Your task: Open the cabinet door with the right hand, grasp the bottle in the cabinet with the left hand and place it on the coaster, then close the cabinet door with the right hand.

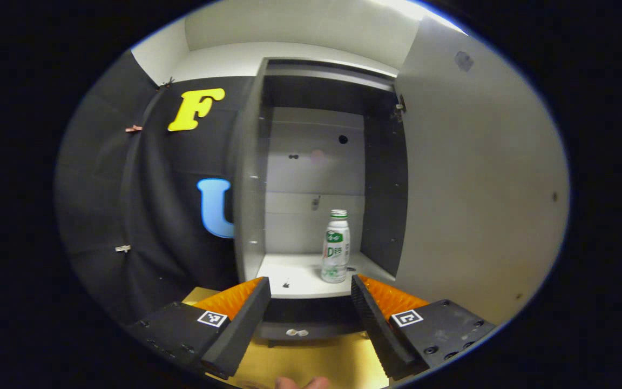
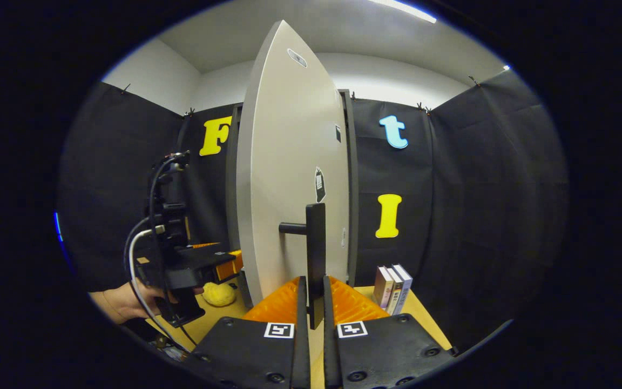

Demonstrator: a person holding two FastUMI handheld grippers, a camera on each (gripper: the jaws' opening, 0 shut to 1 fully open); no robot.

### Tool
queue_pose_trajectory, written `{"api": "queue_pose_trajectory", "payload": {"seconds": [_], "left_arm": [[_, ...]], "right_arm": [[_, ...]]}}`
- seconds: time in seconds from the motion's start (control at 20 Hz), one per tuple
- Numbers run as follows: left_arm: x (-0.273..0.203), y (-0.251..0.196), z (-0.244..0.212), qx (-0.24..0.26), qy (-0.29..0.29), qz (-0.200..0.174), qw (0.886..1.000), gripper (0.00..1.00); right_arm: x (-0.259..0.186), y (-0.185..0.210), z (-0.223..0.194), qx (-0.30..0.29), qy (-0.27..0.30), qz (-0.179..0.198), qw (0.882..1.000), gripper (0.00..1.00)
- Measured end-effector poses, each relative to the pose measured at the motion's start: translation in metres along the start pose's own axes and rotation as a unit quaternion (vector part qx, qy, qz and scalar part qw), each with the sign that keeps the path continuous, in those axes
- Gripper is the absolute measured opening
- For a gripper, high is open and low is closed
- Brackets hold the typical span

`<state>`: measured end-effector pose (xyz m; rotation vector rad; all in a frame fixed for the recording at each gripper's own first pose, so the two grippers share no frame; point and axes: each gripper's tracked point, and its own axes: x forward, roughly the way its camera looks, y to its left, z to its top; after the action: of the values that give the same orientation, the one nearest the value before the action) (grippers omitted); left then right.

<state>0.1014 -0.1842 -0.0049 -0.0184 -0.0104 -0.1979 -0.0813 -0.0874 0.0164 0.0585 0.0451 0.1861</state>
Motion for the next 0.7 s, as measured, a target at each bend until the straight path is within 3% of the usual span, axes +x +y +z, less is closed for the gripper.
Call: {"api": "queue_pose_trajectory", "payload": {"seconds": [0.3, 0.6, 0.65, 0.7], "left_arm": [[0.122, -0.044, -0.012, 0.002, 0.012, -0.022, 1.0, 0.95], [0.216, -0.026, -0.044, -0.012, 0.047, 0.029, 0.998, 0.95], [0.226, -0.026, -0.048, -0.014, 0.047, 0.033, 0.998, 0.95], [0.234, -0.025, -0.049, -0.014, 0.047, 0.038, 0.998, 0.95]], "right_arm": [[-0.014, -0.05, 0.005, 0.026, -0.007, -0.037, 0.999, 0.14], [-0.036, -0.065, 0.019, 0.026, -0.021, -0.05, 0.998, 0.13], [-0.041, -0.065, 0.016, 0.019, -0.015, -0.051, 0.998, 0.19], [-0.041, -0.071, 0.013, 0.018, -0.011, -0.058, 0.998, 0.4]]}}
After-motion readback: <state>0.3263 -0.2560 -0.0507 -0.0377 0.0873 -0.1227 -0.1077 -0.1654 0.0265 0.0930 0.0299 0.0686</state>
